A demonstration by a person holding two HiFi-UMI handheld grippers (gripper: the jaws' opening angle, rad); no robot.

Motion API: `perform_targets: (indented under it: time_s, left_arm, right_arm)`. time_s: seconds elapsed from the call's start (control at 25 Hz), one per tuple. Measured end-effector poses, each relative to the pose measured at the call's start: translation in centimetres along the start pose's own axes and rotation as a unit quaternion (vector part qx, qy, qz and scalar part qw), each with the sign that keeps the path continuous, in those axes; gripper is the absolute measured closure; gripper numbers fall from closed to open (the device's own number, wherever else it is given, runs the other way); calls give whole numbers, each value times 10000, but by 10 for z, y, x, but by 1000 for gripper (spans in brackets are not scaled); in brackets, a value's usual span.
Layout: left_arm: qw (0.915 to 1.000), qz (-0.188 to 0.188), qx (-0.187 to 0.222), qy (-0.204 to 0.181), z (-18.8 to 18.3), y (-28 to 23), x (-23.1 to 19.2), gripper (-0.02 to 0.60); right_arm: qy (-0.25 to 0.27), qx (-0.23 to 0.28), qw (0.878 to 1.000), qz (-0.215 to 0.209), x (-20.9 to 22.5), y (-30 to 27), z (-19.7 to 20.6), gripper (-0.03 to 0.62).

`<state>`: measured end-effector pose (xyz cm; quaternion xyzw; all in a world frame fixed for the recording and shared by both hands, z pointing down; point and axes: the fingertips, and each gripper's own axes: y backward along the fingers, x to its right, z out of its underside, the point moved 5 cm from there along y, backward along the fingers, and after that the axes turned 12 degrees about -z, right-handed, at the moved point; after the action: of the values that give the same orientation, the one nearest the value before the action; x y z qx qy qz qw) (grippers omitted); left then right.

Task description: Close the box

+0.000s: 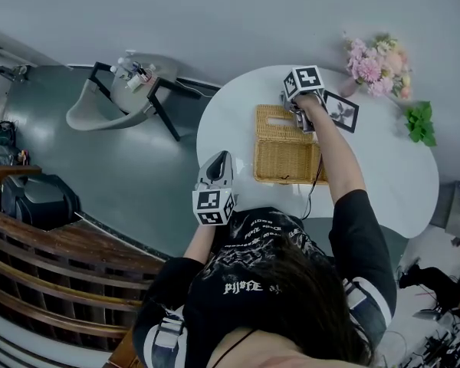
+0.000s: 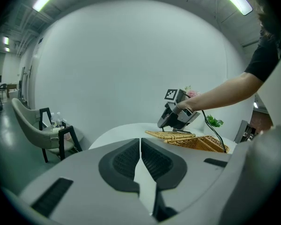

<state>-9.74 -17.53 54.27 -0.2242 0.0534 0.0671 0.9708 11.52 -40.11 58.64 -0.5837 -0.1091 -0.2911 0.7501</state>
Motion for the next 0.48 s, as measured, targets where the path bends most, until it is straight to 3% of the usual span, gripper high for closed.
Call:
perform_targets:
  time_s: [0.48]
  left_arm:
    - [9997,232,6,63,4,15,13,552]
  right_arm:
    - [196,745,9970,-7,-21,37,-2,557]
